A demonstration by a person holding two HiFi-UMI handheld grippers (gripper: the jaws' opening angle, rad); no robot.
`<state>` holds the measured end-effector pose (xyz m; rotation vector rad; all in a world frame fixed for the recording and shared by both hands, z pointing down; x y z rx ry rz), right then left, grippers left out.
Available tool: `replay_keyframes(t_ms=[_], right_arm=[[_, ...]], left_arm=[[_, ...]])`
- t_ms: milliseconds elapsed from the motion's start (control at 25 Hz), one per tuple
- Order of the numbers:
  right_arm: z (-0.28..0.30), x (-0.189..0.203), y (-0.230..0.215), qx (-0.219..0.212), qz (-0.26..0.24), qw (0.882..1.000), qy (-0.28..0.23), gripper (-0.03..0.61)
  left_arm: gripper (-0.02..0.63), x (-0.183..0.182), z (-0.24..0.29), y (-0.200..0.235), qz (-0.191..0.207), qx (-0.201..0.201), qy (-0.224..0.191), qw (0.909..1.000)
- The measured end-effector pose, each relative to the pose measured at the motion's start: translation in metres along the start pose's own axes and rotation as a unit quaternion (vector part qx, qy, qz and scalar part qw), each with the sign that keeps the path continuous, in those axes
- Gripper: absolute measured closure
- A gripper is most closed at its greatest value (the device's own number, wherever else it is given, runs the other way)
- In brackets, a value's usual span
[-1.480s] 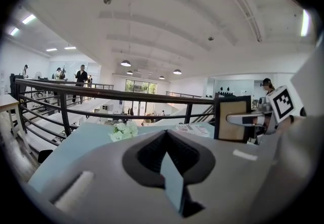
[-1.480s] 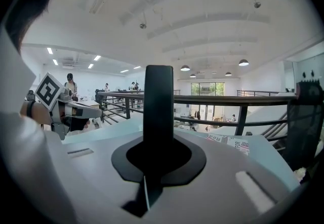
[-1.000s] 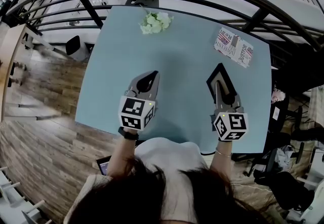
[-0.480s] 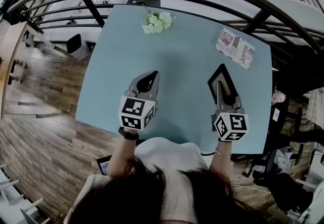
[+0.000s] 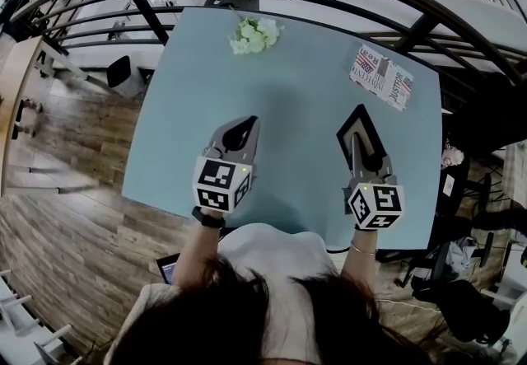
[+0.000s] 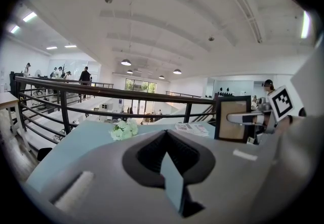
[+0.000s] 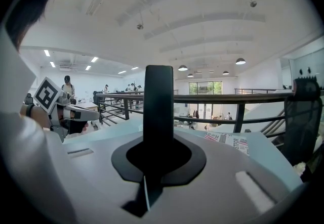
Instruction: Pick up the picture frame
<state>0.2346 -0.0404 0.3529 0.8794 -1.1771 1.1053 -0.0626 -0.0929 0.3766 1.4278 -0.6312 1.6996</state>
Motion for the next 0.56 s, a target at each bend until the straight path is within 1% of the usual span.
replay_keyframes(t_ms=[560], right_arm=[[0.0004, 0.0009, 0.0016, 0.002, -0.001, 1.000, 0.001, 0.568]], left_arm=[[0.557, 0.0008, -0.0011, 0.0070, 0.002, -0.005, 0.000, 1.0000]])
Point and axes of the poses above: the fingertips, and each gripper's own axes: z forward along the fingers, y to its left, x out of its underside, the point moved 9 cm from there along -z, backward along the fingers, and after that the axes turned 3 degrees about -y, right-handed, at the moved point
